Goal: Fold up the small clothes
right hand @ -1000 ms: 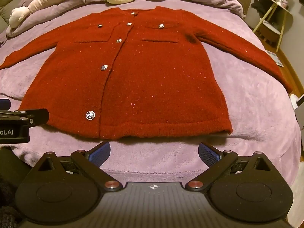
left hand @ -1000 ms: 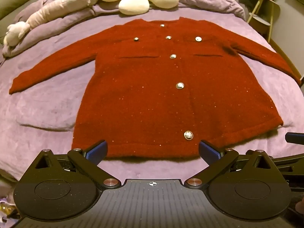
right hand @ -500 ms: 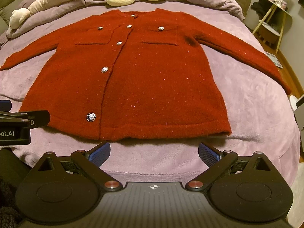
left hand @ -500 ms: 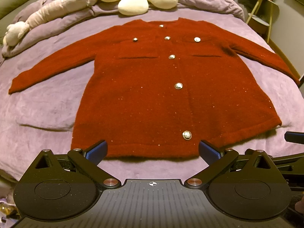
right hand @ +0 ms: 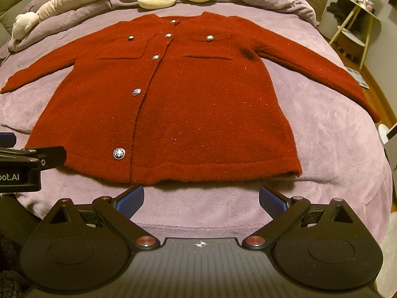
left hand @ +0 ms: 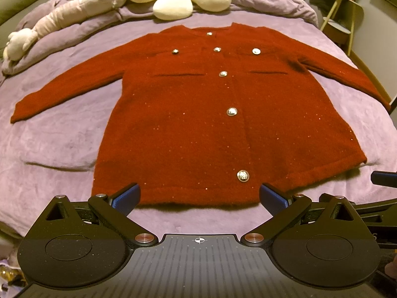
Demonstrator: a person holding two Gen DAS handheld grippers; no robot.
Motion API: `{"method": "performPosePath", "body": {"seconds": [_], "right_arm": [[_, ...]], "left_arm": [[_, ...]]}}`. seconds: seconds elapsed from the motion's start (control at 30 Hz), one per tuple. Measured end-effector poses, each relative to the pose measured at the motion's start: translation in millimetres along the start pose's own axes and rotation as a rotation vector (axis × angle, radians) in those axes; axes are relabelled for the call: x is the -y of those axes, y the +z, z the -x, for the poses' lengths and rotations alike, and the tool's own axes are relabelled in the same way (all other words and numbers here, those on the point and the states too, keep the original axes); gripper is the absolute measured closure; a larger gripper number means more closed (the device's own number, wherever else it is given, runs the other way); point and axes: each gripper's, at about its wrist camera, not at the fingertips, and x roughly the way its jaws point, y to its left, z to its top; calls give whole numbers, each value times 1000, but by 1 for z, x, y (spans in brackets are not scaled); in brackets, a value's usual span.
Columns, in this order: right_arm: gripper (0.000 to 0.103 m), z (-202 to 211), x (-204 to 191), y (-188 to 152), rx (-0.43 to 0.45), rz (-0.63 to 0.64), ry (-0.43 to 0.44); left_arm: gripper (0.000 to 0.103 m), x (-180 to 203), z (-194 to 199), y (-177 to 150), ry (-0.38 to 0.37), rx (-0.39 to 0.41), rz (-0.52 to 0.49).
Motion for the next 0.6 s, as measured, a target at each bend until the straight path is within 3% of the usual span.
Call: {"method": "performPosePath", "body": {"seconds": [0.6], "right_arm": [[4,2,1,-1,4,-8,0]], "left_arm": [[0,1,-1,-1,-5,-8,3]]}}
